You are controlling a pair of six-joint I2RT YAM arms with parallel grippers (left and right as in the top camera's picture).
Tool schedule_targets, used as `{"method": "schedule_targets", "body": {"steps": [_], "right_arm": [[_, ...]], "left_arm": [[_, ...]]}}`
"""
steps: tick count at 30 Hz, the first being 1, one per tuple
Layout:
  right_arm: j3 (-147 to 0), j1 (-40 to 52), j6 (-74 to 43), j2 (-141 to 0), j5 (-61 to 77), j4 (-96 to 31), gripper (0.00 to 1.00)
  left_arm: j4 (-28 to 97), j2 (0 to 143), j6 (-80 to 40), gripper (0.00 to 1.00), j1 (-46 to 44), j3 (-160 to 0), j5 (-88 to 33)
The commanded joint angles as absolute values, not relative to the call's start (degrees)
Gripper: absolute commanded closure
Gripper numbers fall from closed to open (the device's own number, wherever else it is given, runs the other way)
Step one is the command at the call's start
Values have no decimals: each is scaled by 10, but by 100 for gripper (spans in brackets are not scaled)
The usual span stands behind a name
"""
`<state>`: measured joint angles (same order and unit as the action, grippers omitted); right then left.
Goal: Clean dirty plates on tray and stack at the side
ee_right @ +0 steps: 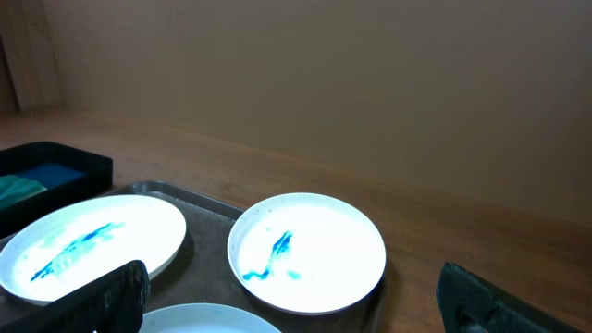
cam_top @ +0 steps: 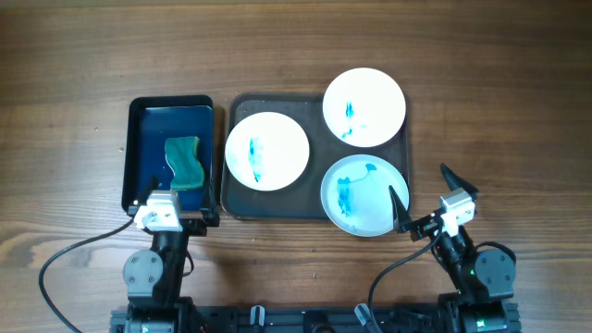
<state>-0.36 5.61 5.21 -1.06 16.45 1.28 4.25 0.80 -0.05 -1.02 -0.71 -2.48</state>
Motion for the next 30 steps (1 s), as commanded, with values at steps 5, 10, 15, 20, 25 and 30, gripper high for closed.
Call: {"method": "schedule_targets", "body": {"steps": [5, 10, 15, 20, 25, 30], "right_arm": [[-3, 59, 45, -9, 160, 13, 0], [-3, 59, 45, -9, 160, 13, 0], [-3, 59, 45, -9, 160, 13, 0], [-3, 59, 45, -9, 160, 13, 0], [-3, 59, 45, -9, 160, 13, 0], [-3, 59, 45, -9, 160, 19, 0]], "left_arm": [[43, 4, 9, 0, -9, -4, -27], [43, 4, 9, 0, -9, -4, -27], [43, 4, 9, 0, -9, -4, -27], [43, 4, 9, 0, -9, -4, -27], [43, 4, 9, 0, -9, -4, -27], [42, 4, -31, 0, -9, -4, -41]]}}
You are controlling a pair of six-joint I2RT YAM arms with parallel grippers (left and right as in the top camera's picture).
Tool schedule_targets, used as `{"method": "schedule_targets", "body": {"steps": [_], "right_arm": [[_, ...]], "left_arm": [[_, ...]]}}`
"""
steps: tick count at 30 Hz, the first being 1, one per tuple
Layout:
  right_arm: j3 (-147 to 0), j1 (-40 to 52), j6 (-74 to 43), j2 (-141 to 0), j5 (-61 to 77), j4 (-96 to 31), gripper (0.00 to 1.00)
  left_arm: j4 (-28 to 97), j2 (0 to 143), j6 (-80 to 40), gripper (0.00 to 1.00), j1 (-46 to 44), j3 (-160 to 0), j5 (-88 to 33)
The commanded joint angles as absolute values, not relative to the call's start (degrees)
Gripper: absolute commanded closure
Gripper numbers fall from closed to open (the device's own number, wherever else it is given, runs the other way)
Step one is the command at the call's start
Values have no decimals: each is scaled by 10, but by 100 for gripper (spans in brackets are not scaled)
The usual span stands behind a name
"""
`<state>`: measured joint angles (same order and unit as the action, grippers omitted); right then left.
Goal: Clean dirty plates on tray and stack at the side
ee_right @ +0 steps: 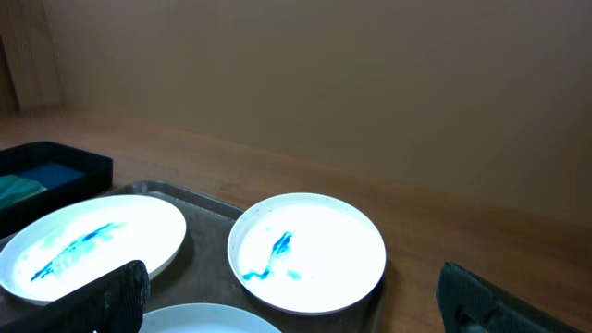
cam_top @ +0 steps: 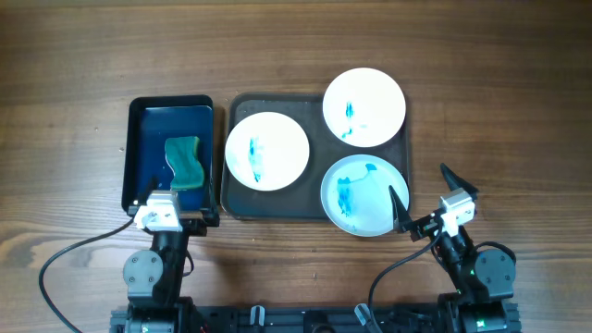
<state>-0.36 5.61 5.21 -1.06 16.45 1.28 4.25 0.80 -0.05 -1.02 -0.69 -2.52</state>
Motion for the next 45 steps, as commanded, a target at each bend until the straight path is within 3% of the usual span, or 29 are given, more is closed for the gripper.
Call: {"method": "schedule_targets", "body": {"steps": [1, 5, 12, 19, 25, 32, 35, 41, 43, 45], "right_arm": [[-3, 59, 45, -9, 160, 19, 0], [-3, 59, 41, -10, 170, 15, 0], [-25, 59, -2, -20, 215, 24, 0], [-196, 59, -6, -228, 258, -10, 0], [-452, 59, 0, -472, 331, -165, 0], [-794, 60, 78, -745, 361, -510, 0], [-862, 59, 73, -818, 362, -577, 0], [-866, 64, -4, -880, 438, -536, 0], [-866, 83, -24, -899, 387, -538, 13], [-866, 121, -83, -921, 309, -536, 18]], "left_arm": [[41, 4, -65, 0, -9, -4, -41], [41, 4, -174, 0, -9, -4, -45], [45, 20, -164, 0, -8, -45, -45], [86, 248, -116, 0, -9, -245, -52], [334, 514, -66, 0, -9, -556, -75], [644, 762, -45, 0, -19, -883, -75], [647, 794, -48, 0, -25, -891, -81], [635, 816, -49, 0, -25, -891, -105], [613, 818, -50, 0, -25, -891, -112], [604, 818, -49, 0, -25, -891, -115]]}}
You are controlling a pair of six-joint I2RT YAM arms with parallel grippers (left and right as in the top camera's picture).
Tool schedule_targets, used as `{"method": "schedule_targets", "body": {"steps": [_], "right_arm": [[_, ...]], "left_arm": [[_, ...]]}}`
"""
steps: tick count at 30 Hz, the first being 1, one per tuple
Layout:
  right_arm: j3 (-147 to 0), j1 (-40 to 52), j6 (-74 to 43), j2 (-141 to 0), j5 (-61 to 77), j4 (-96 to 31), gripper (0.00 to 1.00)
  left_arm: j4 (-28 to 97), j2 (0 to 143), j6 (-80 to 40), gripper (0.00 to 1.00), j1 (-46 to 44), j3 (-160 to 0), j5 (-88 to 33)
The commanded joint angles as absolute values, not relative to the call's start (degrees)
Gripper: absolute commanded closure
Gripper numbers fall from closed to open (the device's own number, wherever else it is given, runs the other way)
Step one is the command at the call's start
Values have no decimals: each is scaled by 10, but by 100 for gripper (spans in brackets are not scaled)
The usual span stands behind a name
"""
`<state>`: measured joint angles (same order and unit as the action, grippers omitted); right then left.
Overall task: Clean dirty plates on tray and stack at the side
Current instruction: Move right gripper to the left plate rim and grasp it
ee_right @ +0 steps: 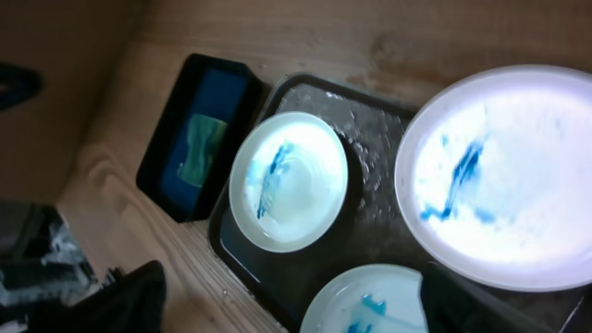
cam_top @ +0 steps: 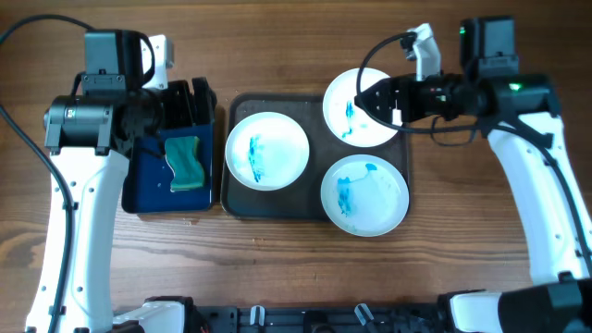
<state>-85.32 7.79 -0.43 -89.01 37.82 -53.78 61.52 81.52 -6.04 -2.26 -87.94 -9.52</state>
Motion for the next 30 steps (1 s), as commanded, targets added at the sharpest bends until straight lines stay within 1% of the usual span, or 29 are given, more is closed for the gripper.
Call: {"method": "schedule_targets", "body": {"steps": [1, 2, 5, 8, 9, 10, 11, 14, 18, 22, 27, 28, 30], "right_arm": [[-866, 145, -114, -931, 276, -534, 21], [-866, 178, -152, -947, 231, -529, 26], [-866, 245, -210, -991, 152, -519, 28], [-866, 292, -241, -1043, 127, -511, 36], [-866, 302, -245, -1057, 121, -507, 38], [-866, 311, -246, -1069, 114, -503, 42], [-866, 320, -255, -1084, 95, -502, 44], [-866, 338, -271, -1119, 64, -495, 48], [-865, 352, -273, -1160, 41, -470, 59], [-865, 357, -286, -1198, 26, -439, 62], [-865, 357, -286, -1224, 24, -407, 66], [-865, 357, -285, -1227, 23, -405, 69], [-862, 357, -285, -1233, 22, -399, 79]], "left_arm": [[599, 819, -50, 0, -25, -891, -112], [588, 823, -59, 0, -25, -891, -108], [569, 836, -88, 0, -25, -891, -95], [565, 855, -112, 0, -25, -891, -52], [565, 861, -112, 0, -25, -891, -48], [565, 867, -112, 0, -25, -891, -48], [565, 873, -112, 0, -25, -891, -46], [564, 885, -112, 0, -24, -891, -43], [563, 889, -111, 0, -24, -891, -33], [568, 889, -111, 0, -23, -891, 13], [577, 889, -111, 0, -23, -891, 16], [579, 889, -111, 0, -23, -891, 16], [583, 889, -112, 0, -23, -889, 16]]}}
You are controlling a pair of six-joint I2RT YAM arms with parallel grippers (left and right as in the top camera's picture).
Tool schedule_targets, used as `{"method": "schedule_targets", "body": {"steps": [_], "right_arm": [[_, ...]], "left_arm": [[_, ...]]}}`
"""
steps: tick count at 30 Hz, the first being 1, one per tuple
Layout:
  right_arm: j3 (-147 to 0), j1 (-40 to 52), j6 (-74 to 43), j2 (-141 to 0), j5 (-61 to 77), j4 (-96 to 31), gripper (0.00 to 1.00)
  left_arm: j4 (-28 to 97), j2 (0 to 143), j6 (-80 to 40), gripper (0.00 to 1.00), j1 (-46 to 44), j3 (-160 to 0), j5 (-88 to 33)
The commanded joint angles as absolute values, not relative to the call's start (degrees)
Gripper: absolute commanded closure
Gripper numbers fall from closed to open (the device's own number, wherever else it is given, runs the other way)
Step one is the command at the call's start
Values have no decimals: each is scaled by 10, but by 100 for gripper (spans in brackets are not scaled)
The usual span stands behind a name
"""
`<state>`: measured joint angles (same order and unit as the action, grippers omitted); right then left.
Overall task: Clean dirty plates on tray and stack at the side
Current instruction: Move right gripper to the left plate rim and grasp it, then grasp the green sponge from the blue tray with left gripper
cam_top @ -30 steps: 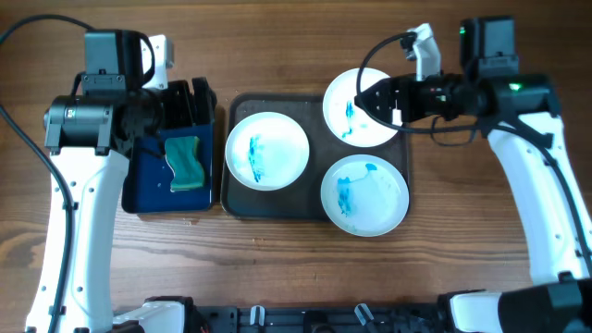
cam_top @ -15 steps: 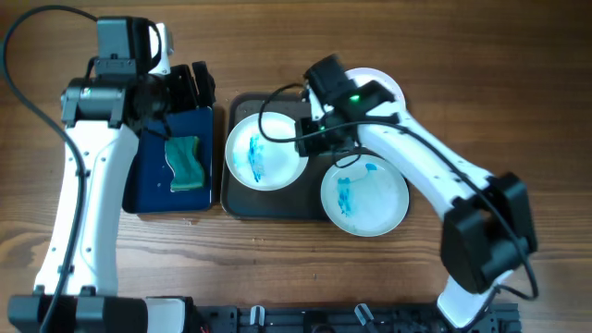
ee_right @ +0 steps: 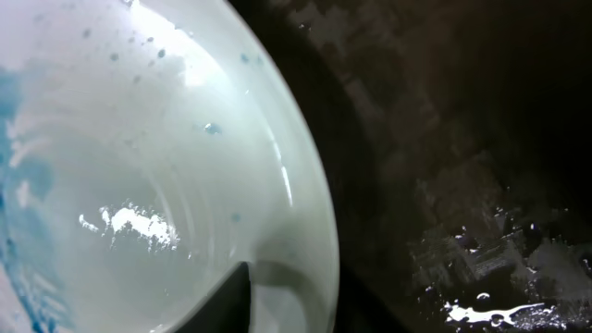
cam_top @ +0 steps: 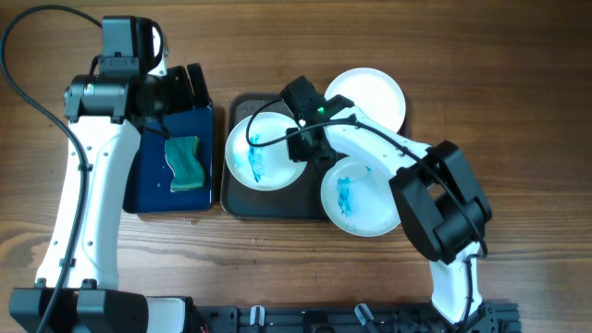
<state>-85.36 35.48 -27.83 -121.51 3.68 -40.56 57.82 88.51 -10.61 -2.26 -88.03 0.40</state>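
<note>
Three white plates smeared with blue sit on the dark tray: a left plate, a far-right plate and a near-right plate. My right gripper is low at the left plate's right rim. In the right wrist view one dark finger lies inside that plate, just in from the rim; the other finger does not show against the dark tray. A green sponge lies in the blue bin. My left gripper hangs open over the bin's far end.
The bin stands just left of the tray, almost touching it. Bare wooden table lies right of the tray and along the near edge. The right arm reaches across the tray's far right part and hides a piece of the far-right plate.
My right gripper was up over the far-right plate with its fingers wide apart; now it is down at the left plate's right rim. The left gripper has shifted slightly farther over the bin's end.
At the two oldest moments both arms were folded at the near table edge, with the right fingers apart by the near-right plate. Then the left gripper hung over the bin and the right over the far-right plate. Now the right gripper is at the left plate's rim.
</note>
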Motion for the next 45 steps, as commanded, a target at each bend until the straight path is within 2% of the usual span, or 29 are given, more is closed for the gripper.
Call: {"method": "schedule_targets", "body": {"steps": [1, 2, 6, 10, 14, 21, 23, 28, 32, 37, 45], "right_arm": [[-856, 357, -285, -1234, 18, -396, 87], [-852, 357, -285, -1234, 12, -394, 95], [-848, 357, -284, -1234, -2, -397, 96], [-848, 357, -284, -1234, -2, -395, 96], [-848, 357, -284, -1234, 4, -386, 96], [-848, 357, -263, -1234, 31, -373, 96], [-848, 357, -254, -1234, 30, -371, 96], [-848, 357, -240, -1234, 44, -368, 96], [-848, 357, -240, -1234, 44, -366, 96], [-848, 357, -240, -1234, 44, -366, 96], [-848, 357, -240, -1234, 44, -362, 96]], "left_arm": [[588, 889, -112, 1, -23, -884, 16], [590, 889, -112, 1, -23, -879, 16], [592, 891, -119, 5, -13, -838, 17], [598, 893, -172, 2, 43, -791, 35], [582, 919, -172, 6, 83, -741, 9], [570, 1001, -171, 11, 84, -714, -21], [562, 1010, -152, 19, 84, -714, -23], [538, 1022, -97, 28, 84, -712, -35], [537, 1046, -64, 29, 84, -712, -86], [535, 1062, -64, 25, 84, -712, -74], [504, 1071, -64, 32, 84, -658, -75]]}}
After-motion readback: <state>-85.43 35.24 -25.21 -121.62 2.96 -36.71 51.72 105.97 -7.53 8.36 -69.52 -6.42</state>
